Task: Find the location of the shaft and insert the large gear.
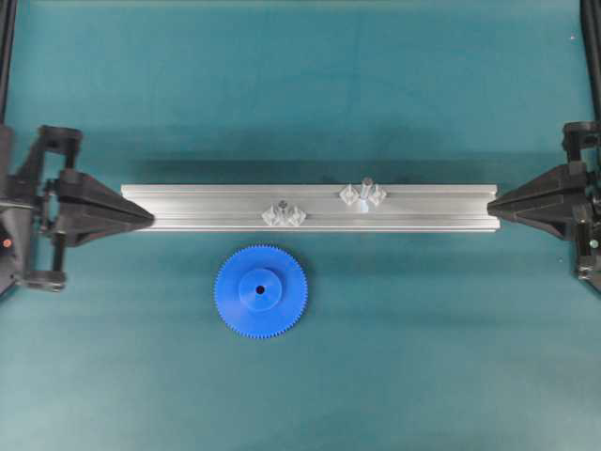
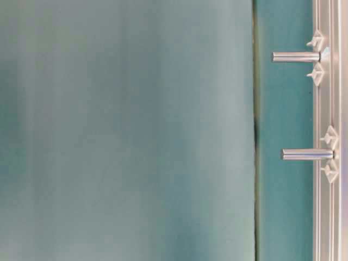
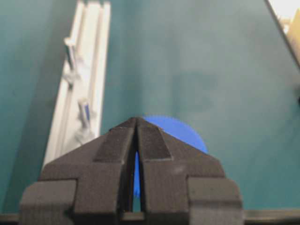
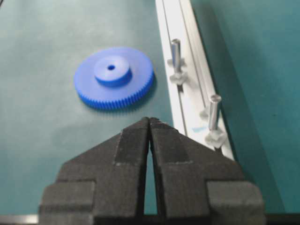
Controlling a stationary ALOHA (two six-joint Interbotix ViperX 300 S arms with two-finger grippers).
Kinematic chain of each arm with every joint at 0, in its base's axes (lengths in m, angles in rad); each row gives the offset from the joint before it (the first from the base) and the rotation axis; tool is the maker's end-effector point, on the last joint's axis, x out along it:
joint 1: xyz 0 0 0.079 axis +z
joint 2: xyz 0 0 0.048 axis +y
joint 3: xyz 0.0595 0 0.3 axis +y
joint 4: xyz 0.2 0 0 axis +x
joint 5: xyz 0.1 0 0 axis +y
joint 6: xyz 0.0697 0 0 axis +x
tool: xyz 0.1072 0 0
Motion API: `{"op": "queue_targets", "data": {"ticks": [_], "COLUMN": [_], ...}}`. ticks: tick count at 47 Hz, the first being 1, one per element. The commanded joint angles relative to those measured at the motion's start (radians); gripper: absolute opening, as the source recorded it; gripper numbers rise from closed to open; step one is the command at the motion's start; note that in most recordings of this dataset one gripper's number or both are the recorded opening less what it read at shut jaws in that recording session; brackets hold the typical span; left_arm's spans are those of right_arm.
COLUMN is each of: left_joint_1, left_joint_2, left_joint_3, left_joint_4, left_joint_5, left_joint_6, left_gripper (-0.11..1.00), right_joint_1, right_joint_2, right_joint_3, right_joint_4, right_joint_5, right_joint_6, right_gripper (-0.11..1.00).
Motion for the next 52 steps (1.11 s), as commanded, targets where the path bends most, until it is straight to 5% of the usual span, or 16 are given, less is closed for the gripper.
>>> {"op": "queue_targets", "data": {"ticks": [1, 52], "left_joint_1": [-0.017, -0.057], "left_joint_2": [0.058, 0.4], "left_joint_3": [-0.055, -0.245], "left_joint_4": [0.002, 0.003], "left_joint_5": [0.018, 0.04], "left_joint_6": [0.002, -0.011], "left_gripper": [0.0, 0.0], "right_joint_1": [-0.002, -0.014], "right_joint_2": [0.005, 0.005], "right_joint_3": [-0.028, -0.028], "right_joint_4": [0.002, 0.0], "right_joint_5": [0.003, 0.074], "right_joint_6": [0.009, 0.052], "right_gripper": [0.06, 0.06]}}
